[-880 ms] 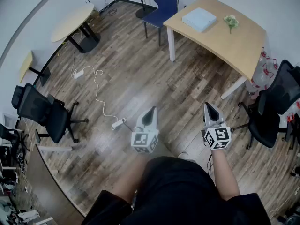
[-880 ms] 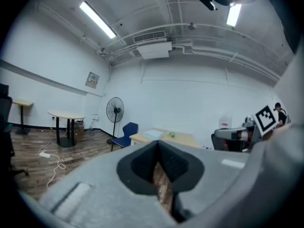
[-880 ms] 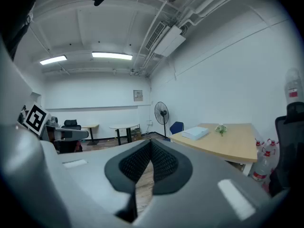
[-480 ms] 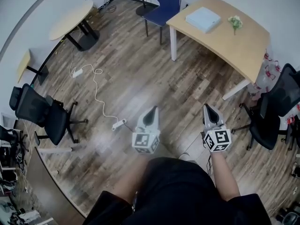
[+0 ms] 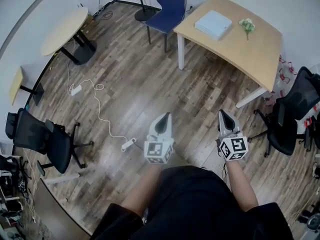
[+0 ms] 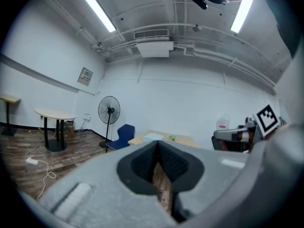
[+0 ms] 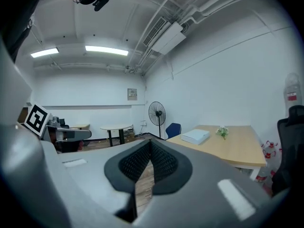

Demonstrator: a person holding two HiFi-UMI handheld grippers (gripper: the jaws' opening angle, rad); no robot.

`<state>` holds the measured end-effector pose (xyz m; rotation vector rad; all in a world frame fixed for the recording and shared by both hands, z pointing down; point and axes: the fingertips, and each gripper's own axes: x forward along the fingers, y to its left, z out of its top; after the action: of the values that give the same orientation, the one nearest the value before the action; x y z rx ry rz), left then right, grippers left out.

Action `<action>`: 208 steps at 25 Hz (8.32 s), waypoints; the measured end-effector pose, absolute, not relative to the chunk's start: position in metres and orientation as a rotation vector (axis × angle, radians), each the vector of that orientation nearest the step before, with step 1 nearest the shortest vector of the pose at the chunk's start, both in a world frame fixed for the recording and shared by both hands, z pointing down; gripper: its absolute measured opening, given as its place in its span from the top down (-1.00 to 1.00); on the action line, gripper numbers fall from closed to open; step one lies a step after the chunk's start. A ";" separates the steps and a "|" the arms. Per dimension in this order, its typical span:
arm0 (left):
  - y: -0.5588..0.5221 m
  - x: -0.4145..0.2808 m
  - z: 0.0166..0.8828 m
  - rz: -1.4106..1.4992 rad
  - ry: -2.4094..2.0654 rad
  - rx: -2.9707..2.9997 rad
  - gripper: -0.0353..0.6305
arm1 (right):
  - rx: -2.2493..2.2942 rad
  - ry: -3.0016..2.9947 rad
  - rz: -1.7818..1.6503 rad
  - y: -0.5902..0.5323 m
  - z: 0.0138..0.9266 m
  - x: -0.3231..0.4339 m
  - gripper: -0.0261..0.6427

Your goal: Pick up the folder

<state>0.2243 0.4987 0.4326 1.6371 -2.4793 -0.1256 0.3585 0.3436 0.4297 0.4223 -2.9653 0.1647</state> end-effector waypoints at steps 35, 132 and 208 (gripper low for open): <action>0.290 -0.026 0.486 -0.018 -2.319 1.655 0.88 | 0.510 -2.807 0.216 0.141 0.502 0.130 0.93; -0.415 -0.340 0.731 0.272 -1.118 1.838 -0.19 | 1.014 -2.166 1.240 -0.444 0.740 -0.153 -0.07; -0.400 -0.315 0.396 -0.048 -1.636 2.416 -0.25 | 0.948 -2.889 0.295 -0.442 0.411 -0.169 -0.28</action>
<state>-0.3145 -0.3999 0.3962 2.4162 -1.6362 -0.0476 -0.1685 -0.4423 0.4109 0.9483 -2.8887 0.2954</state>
